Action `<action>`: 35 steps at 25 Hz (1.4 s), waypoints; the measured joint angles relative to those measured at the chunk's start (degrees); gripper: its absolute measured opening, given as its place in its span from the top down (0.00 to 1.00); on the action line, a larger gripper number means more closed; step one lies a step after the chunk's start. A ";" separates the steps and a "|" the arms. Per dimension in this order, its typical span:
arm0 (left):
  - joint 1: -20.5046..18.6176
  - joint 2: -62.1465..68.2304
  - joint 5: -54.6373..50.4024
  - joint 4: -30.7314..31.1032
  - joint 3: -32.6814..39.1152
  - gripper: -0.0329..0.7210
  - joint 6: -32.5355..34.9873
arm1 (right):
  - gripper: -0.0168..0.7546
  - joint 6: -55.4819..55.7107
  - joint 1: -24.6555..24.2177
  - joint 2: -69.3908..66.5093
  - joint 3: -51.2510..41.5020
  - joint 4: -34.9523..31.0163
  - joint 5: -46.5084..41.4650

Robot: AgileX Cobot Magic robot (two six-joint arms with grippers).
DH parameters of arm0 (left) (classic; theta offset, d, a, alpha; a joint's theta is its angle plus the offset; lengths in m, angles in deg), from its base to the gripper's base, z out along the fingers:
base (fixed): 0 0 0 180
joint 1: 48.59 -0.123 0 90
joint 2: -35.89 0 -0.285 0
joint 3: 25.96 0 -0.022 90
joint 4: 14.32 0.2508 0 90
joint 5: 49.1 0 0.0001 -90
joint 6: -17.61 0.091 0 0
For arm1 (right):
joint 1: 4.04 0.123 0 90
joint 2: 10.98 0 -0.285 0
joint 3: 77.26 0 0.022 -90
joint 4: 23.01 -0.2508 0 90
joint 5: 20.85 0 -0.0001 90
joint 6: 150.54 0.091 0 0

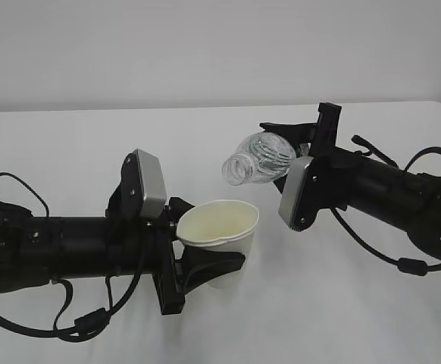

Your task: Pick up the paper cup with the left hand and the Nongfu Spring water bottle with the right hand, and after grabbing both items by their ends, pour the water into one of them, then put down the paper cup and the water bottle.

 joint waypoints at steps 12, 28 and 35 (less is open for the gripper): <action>0.00 0.00 0.00 0.00 0.00 0.39 0.00 | 0.43 -4.77 0.00 0.00 0.00 -0.02 0.00; 0.00 0.00 0.00 0.00 0.00 0.39 0.00 | 0.43 -6.41 0.00 1.98 0.00 -0.44 0.00; 0.00 0.00 0.00 0.00 0.00 0.39 0.00 | 0.43 -8.58 0.00 1.98 0.00 -0.44 0.00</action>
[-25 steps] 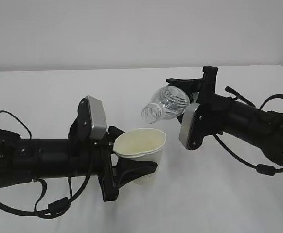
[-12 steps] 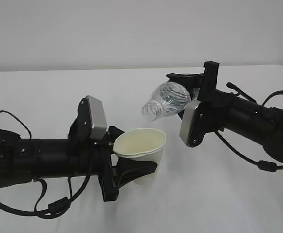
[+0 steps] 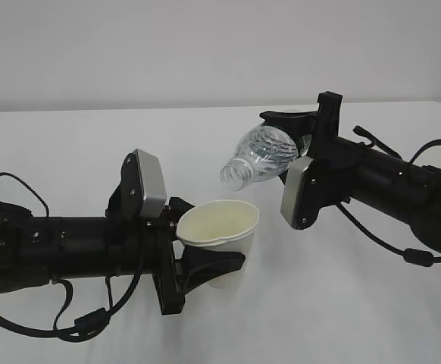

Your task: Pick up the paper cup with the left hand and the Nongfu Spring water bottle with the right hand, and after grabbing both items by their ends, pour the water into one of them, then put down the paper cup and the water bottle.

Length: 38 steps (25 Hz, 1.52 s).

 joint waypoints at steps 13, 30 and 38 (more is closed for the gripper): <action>0.00 0.00 0.00 0.00 0.00 0.39 0.00 | 0.43 -3.30 0.00 0.00 0.00 -0.03 0.00; 0.00 0.00 0.10 0.00 0.00 0.39 0.00 | 0.43 -6.57 0.00 0.00 0.00 -0.03 0.00; 0.00 0.00 0.10 0.00 0.00 0.39 0.00 | 0.43 -7.68 0.00 0.00 0.00 -0.13 0.00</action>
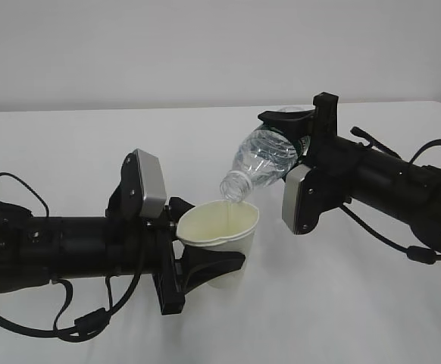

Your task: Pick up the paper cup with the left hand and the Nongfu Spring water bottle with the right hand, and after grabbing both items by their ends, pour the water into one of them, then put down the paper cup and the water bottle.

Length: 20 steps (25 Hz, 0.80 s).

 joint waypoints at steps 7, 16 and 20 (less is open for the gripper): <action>0.00 0.00 0.00 0.00 0.00 0.39 0.07 | 0.43 -0.23 0.00 0.00 0.00 0.00 0.00; 0.00 0.00 0.00 0.00 0.00 0.39 0.13 | 0.43 -0.55 0.00 0.00 0.00 0.00 0.00; 0.00 0.00 0.00 0.00 0.00 0.39 0.13 | 0.43 -0.55 0.00 0.00 0.00 0.00 0.00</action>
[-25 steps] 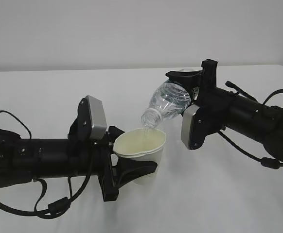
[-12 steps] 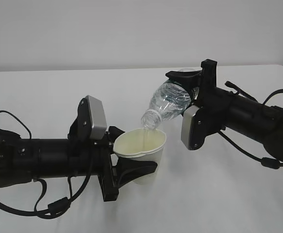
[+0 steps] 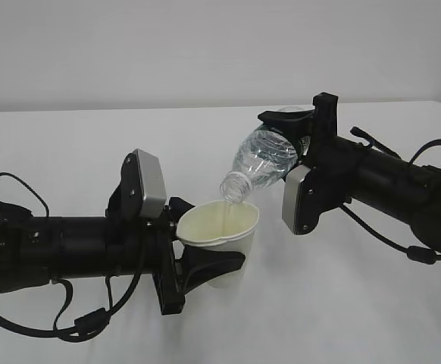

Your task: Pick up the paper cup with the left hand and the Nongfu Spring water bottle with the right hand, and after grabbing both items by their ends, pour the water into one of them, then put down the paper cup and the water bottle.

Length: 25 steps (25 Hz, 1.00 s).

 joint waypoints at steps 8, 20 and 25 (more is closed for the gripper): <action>0.00 0.00 0.00 0.00 0.00 0.39 0.00 | 0.43 0.00 0.00 0.00 0.00 0.00 0.00; 0.00 0.00 0.00 0.00 0.00 0.40 0.00 | 0.43 -1.01 0.00 0.00 0.00 0.00 0.00; 0.00 0.00 0.00 0.00 0.00 0.40 0.00 | 0.43 -1.13 0.00 0.00 0.00 0.00 0.00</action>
